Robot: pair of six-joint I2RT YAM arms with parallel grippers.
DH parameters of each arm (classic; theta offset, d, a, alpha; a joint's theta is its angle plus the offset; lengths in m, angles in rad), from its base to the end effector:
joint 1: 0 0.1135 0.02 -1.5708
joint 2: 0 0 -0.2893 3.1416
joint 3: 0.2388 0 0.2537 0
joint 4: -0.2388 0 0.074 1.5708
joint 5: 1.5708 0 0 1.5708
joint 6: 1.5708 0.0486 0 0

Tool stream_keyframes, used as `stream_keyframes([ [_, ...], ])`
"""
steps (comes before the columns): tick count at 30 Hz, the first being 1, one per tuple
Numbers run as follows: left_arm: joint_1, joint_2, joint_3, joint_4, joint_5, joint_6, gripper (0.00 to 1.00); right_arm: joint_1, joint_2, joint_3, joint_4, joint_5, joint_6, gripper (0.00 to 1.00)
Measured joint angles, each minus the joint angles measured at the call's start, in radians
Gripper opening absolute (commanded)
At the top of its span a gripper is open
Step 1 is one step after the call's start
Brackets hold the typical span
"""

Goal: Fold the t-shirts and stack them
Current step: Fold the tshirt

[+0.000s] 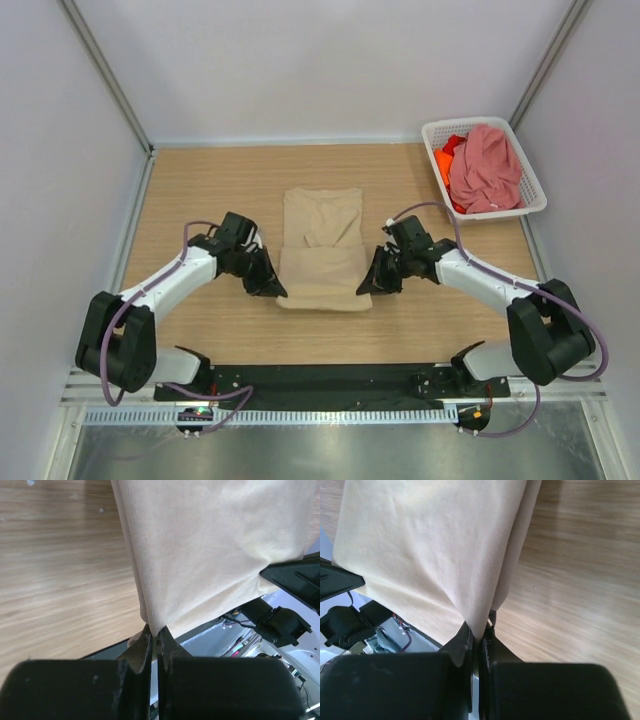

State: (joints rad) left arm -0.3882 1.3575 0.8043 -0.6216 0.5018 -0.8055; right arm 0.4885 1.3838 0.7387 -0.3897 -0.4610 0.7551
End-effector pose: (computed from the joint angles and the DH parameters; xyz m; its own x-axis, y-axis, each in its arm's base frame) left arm 0.2179 -0.1144 0.2102 -0.9548 -0.2926 0.0528 -0.2670 0.7654 -0.5856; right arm 0.2188 0.1408 0.1964 -0.9784 0.1751 -0.1098 0.0682 0.7748 0.6285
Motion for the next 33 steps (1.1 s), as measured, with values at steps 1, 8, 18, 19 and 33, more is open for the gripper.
stream_keyframes([
  [1,0.0,-0.002,0.014,-0.02,-0.005,-0.002,0.0,0.0,-0.008,0.014,-0.028,0.003,0.0,0.01],
  [8,0.019,0.105,0.26,-0.11,-0.04,0.006,0.0,-0.058,0.045,0.214,-0.125,0.011,-0.026,0.01],
  [18,0.11,0.422,0.62,-0.131,-0.029,0.029,0.0,-0.157,0.358,0.552,-0.184,-0.024,-0.122,0.01],
  [19,0.115,0.451,0.648,-0.133,-0.028,0.03,0.0,-0.162,0.386,0.58,-0.188,-0.029,-0.128,0.01],
  [33,0.151,0.678,0.892,-0.138,0.0,0.026,0.0,-0.23,0.628,0.829,-0.224,-0.105,-0.161,0.01],
])
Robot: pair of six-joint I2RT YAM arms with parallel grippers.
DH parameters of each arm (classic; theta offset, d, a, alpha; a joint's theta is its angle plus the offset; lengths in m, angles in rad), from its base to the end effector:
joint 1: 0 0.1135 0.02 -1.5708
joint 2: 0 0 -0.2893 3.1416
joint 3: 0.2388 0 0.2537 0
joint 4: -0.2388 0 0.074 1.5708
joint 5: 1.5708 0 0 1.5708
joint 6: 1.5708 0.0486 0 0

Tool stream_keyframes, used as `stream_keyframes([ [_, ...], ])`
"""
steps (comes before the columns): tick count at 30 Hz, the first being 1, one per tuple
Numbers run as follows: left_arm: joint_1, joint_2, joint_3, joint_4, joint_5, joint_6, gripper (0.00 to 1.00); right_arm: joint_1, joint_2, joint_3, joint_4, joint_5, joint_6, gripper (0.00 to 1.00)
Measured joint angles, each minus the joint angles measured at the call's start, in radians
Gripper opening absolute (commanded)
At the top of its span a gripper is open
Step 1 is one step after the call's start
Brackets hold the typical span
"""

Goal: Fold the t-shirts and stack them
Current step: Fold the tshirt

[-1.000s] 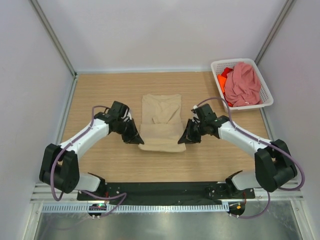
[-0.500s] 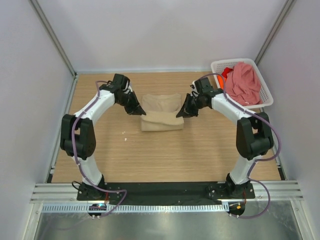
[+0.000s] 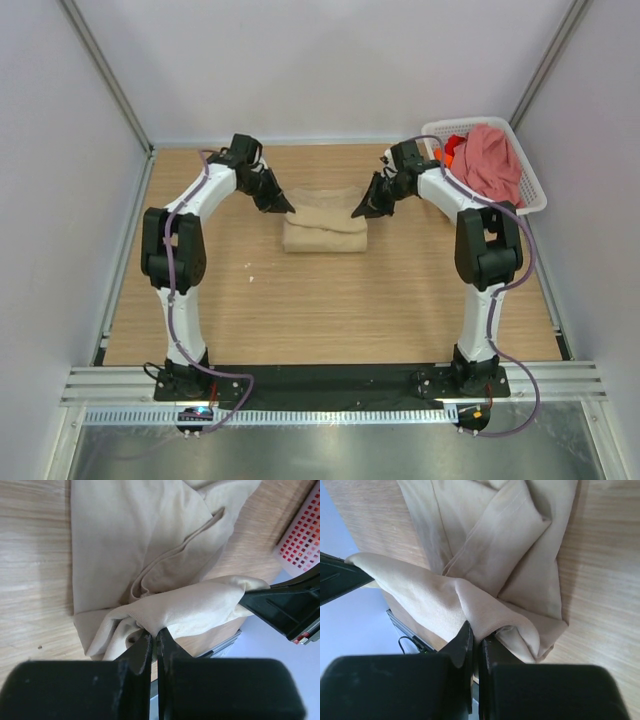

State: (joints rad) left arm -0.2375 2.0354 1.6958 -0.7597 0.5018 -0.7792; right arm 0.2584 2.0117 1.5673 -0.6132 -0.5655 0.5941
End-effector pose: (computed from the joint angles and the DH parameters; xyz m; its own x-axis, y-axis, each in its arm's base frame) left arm 0.4367 -0.1298 0.2427 -0.9102 -0.4135 -0.0220 -0.3106 0.7170 -0.6241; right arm 0.4268 0.1397 0.2231 -0.9611 0.2348 -0.1455 0.0819 0.7453 0.6616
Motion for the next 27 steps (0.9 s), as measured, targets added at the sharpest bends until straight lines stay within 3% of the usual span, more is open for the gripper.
stream_keyframes([
  [9,0.006,0.089,0.013,0.004,-0.001,-0.012,0.0,-0.015,0.157,0.098,-0.01,-0.066,-0.006,0.02],
  [24,0.024,0.175,0.122,0.007,-0.012,-0.036,0.0,-0.03,0.263,0.233,-0.011,-0.108,0.007,0.09],
  [25,0.024,0.184,0.127,0.007,-0.012,-0.037,0.06,-0.031,0.273,0.244,-0.011,-0.112,0.01,0.12],
  [27,0.024,0.205,0.138,0.007,-0.013,-0.045,0.07,-0.035,0.295,0.26,-0.01,-0.117,0.014,0.14],
])
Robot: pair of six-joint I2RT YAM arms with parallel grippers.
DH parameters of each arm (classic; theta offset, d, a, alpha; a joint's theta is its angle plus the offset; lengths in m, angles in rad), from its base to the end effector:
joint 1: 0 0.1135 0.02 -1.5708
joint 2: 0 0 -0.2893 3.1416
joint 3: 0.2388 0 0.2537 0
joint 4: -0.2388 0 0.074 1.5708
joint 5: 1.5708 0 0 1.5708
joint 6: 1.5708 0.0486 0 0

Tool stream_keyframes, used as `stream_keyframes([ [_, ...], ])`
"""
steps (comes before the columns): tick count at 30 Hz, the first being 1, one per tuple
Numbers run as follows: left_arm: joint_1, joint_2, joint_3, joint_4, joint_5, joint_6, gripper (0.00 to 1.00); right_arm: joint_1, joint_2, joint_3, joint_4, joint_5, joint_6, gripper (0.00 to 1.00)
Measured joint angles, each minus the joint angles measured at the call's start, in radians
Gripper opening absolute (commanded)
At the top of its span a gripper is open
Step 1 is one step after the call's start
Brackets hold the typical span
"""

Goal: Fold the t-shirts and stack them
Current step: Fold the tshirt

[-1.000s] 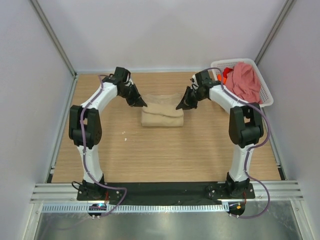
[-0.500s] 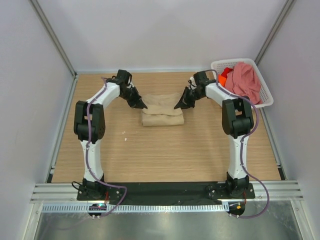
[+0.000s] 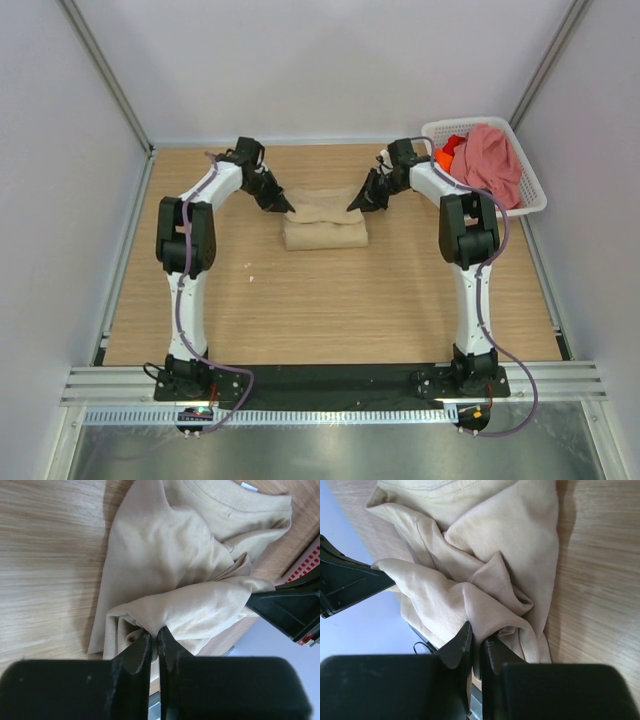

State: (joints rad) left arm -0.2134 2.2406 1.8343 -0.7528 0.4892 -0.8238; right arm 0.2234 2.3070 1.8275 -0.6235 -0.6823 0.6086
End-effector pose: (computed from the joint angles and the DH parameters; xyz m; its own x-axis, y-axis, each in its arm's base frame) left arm 0.4804 -0.1275 0.1909 -0.8806 -0.4719 0.0441 -0.4053 0.7015 -0.5862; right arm 0.4915 0.1431 0.1677 -0.9709 0.2345 -0.0482 0.1291 0.6823 0.7196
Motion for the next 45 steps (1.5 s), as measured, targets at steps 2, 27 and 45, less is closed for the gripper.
stream_keyframes([
  [2,0.0,0.015,0.008,0.0,0.0,-0.006,0.11,-0.003,0.014,0.01,0.001,-0.005,0.011,0.19],
  [27,0.013,-0.532,-0.23,-0.028,-0.154,0.076,0.59,0.188,-0.229,0.075,-0.205,0.395,-0.1,0.59],
  [45,-0.018,-0.548,-0.481,0.046,-0.005,0.059,0.4,0.32,0.064,0.261,-0.143,0.596,-0.049,0.31],
])
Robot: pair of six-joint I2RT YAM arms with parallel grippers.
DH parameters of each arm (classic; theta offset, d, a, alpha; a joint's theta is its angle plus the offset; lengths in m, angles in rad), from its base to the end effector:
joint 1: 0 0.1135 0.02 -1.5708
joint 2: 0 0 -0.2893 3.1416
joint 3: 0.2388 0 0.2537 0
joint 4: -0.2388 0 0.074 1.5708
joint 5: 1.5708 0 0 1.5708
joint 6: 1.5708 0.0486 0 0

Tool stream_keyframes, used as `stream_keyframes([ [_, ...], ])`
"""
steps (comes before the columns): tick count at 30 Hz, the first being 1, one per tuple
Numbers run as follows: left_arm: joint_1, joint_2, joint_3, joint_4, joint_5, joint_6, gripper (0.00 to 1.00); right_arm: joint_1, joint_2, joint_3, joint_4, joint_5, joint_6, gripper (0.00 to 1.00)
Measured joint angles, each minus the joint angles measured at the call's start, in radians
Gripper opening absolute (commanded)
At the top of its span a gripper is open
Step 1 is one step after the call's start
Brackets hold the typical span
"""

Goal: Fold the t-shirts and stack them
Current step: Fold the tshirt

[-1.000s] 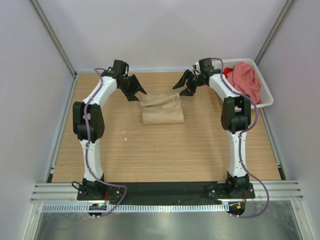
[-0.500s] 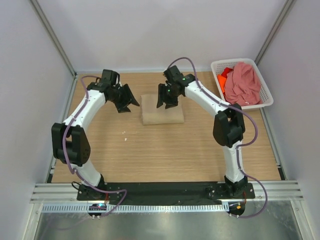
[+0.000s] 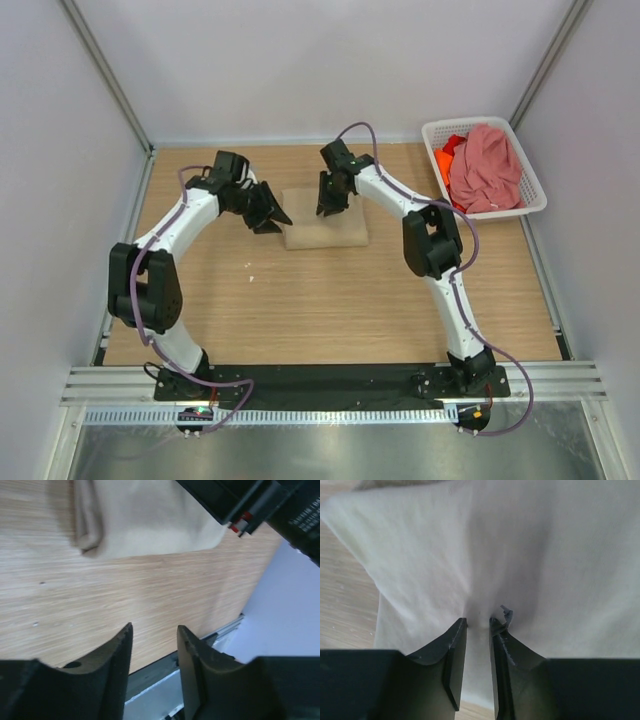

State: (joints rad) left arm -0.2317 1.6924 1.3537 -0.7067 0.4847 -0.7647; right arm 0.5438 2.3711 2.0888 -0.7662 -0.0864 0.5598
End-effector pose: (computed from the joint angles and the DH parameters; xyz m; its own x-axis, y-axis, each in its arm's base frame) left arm 0.3512 -0.1061 0.2741 -0.9057 -0.4157 -0.0828 -0.2722 0.7202 -0.6381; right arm 0.4618 0.2841 0.1979 -0.9217 0.0609 -0.3830 -0.0742 0.9417 0.3283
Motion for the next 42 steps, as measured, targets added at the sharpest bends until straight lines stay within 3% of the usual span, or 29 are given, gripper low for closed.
stream_keyframes([
  [2,-0.019,0.013,-0.002,0.044,0.039,-0.028,0.35,-0.017,0.011,0.006,0.016,-0.018,0.009,0.32],
  [8,-0.056,0.151,0.027,0.2,0.129,-0.132,0.27,-0.092,0.0,0.009,0.039,-0.158,0.028,0.47],
  [9,-0.056,0.182,0.041,0.211,0.137,-0.15,0.27,-0.104,-0.017,-0.014,0.056,-0.197,0.03,0.46],
  [11,-0.055,0.234,0.066,0.238,0.148,-0.172,0.24,-0.126,-0.062,-0.074,0.077,-0.263,0.034,0.35],
  [14,-0.053,0.299,0.09,0.264,0.157,-0.198,0.22,-0.159,-0.171,-0.246,0.179,-0.384,0.066,0.08],
  [16,-0.05,0.325,0.09,0.269,0.16,-0.206,0.2,-0.171,-0.235,-0.378,0.267,-0.47,0.104,0.01],
  [24,-0.04,0.415,0.077,0.265,0.151,-0.17,0.17,-0.19,-0.146,-0.61,0.494,-0.658,0.181,0.01],
  [26,-0.035,0.451,0.083,0.246,0.148,-0.141,0.18,-0.203,-0.113,-0.615,0.518,-0.722,0.195,0.01],
  [32,-0.026,0.471,0.187,0.132,0.13,-0.037,0.21,-0.24,-0.113,-0.563,0.448,-0.716,0.158,0.01],
  [37,-0.022,0.409,0.206,0.071,0.111,-0.013,0.24,-0.231,-0.13,-0.48,0.404,-0.709,0.154,0.01],
  [42,-0.021,0.326,0.16,0.113,0.146,-0.027,0.22,-0.187,-0.189,-0.535,0.483,-0.729,0.196,0.01],
])
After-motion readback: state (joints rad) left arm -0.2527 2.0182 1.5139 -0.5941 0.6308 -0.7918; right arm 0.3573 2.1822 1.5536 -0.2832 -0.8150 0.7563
